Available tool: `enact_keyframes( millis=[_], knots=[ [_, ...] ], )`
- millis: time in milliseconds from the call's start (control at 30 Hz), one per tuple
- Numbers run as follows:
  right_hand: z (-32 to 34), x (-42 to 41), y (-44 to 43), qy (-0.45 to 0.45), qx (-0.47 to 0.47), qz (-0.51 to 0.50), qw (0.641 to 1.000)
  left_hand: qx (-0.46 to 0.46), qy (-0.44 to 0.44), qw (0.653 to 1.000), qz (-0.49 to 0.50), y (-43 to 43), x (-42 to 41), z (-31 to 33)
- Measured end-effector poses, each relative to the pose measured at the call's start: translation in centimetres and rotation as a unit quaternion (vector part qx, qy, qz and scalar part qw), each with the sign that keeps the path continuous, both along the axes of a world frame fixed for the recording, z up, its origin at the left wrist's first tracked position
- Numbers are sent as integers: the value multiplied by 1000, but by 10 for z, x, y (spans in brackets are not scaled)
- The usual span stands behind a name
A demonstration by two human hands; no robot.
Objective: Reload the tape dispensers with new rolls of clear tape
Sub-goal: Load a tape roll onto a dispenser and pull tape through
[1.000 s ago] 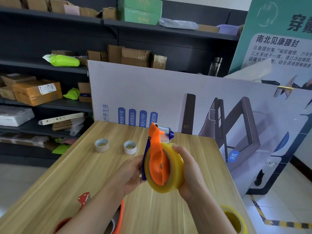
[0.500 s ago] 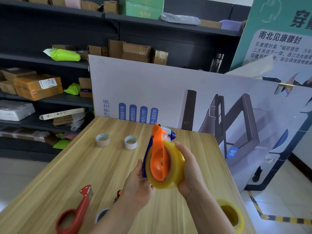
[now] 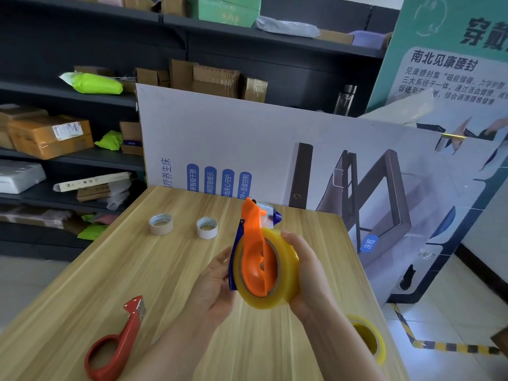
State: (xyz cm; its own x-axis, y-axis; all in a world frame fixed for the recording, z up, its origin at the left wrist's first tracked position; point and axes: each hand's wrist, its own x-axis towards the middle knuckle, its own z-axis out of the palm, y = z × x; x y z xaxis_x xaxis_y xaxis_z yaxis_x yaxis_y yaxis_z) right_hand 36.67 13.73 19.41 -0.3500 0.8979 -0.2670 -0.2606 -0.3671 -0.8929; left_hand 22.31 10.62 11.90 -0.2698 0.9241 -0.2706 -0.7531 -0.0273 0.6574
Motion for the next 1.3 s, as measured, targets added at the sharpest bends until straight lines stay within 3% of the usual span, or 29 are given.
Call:
enact_keyframes(
  millis=[233, 433, 833, 1067, 1300],
  knots=[
    [-3, -1, 3, -5, 5, -5, 1000, 22, 201, 977, 63, -13, 3, -3],
    [-9, -1, 4, -38, -13, -8, 999, -5, 254, 966, 51, -22, 8, -6],
    [-56, 0, -5, -132, -68, 25, 989, -187, 169, 968, -8, -25, 31, -58],
    [-119, 13, -5, -265, -95, 76, 957, -345, 172, 918, -92, -34, 45, -118],
    [-171, 23, -16, -309, -132, 89, 938, -410, 155, 876, -202, -50, 59, -157]
  ],
)
